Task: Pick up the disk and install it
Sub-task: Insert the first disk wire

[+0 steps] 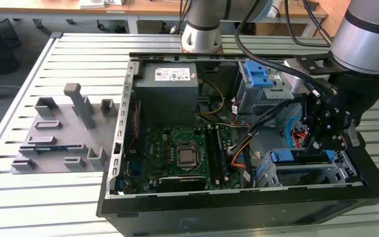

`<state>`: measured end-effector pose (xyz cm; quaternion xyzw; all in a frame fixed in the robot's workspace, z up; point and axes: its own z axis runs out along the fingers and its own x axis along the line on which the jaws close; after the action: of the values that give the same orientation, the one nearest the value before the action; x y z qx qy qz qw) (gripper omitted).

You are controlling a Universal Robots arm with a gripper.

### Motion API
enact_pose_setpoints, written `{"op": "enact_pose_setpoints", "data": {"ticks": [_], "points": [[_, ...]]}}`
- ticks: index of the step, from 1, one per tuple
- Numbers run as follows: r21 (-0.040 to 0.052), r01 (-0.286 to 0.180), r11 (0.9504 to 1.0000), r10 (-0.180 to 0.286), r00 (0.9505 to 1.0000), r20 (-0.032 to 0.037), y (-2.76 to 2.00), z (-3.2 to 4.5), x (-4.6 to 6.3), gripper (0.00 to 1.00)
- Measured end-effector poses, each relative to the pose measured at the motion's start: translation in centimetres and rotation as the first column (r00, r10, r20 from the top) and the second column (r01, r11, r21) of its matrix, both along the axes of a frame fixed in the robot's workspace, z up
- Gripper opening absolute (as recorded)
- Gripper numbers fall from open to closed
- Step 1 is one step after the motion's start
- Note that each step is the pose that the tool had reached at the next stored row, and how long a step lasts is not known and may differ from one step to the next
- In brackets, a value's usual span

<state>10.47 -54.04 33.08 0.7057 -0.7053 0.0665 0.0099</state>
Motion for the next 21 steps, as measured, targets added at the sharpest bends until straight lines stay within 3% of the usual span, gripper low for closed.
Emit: {"op": "enact_pose_setpoints", "data": {"ticks": [21], "points": [[0.0,0.014,0.9999,-0.014,0.9999,0.0,-0.07,0.07,0.0,0.16]]}}
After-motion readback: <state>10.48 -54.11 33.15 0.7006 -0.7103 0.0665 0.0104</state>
